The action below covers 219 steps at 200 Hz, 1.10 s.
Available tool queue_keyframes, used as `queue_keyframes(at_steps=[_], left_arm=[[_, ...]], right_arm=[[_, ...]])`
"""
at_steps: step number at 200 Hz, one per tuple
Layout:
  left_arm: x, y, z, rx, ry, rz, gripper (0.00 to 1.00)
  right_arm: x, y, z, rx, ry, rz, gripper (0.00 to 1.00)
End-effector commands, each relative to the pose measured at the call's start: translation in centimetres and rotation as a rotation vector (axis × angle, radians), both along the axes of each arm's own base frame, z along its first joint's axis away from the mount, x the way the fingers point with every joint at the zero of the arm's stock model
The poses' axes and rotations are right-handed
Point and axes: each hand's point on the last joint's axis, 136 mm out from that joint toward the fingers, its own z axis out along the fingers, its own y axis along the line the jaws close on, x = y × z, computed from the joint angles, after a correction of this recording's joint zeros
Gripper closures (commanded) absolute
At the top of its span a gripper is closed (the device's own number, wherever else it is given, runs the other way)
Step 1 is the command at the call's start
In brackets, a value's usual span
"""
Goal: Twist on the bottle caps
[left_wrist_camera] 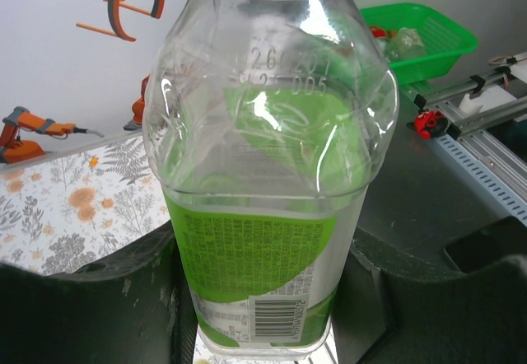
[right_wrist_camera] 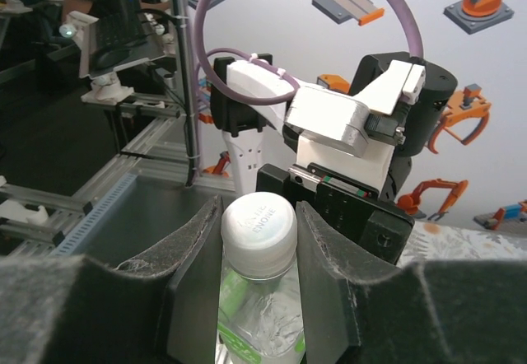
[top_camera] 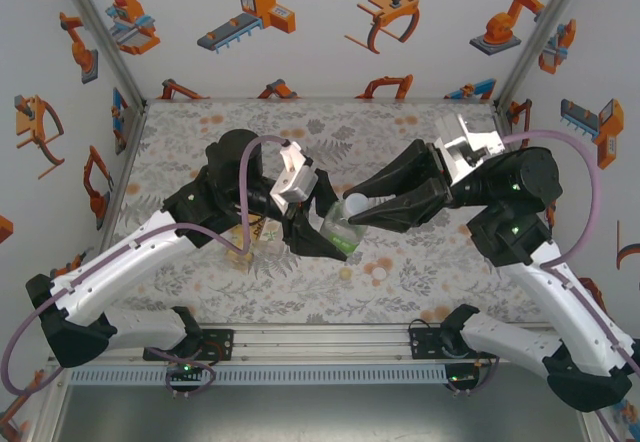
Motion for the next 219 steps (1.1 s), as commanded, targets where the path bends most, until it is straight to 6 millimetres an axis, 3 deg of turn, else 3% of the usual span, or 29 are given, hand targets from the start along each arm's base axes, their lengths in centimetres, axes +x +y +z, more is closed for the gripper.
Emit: queue_keyframes(at_steps=[1, 70, 98, 107, 146, 183, 219], left_arm=[[1.3, 0.3, 1.4, -0.059, -0.064, 0.097, 1.00], [4.3, -0.1, 1.0, -0.039, -0.101, 0.292, 1.00], [4.4, 0.2, 0.8, -0.050, -0.110, 0.314, 0.51], [4.5, 0.4, 0.8, -0.054, -0.113, 0.325, 0.40], [4.3, 1.1, 0.9, -0.055, -0.113, 0.337, 0.13], [5.6, 2.0, 0.0, -0.023, -0.104, 0.430, 0.09], [10.4, 3.6, -2.4, 0.084, 0.018, 0.696, 0.10]], right_arm=[[1.6, 0.3, -1.1, -0.034, 0.014, -0.109, 1.00], [3.1, 0.2, -1.9, -0.044, 0.036, -0.211, 1.00], [3.5, 0.1, -2.3, -0.055, 0.026, -0.248, 1.00], [3.6, 0.1, -2.5, -0.061, 0.025, -0.255, 1.00], [4.4, 0.1, -3.4, -0.071, 0.029, -0.304, 1.00], [7.6, -0.1, -5.9, -0.127, 0.063, -0.470, 1.00], [13.1, -0.6, -10.2, -0.208, 0.160, -0.708, 1.00]])
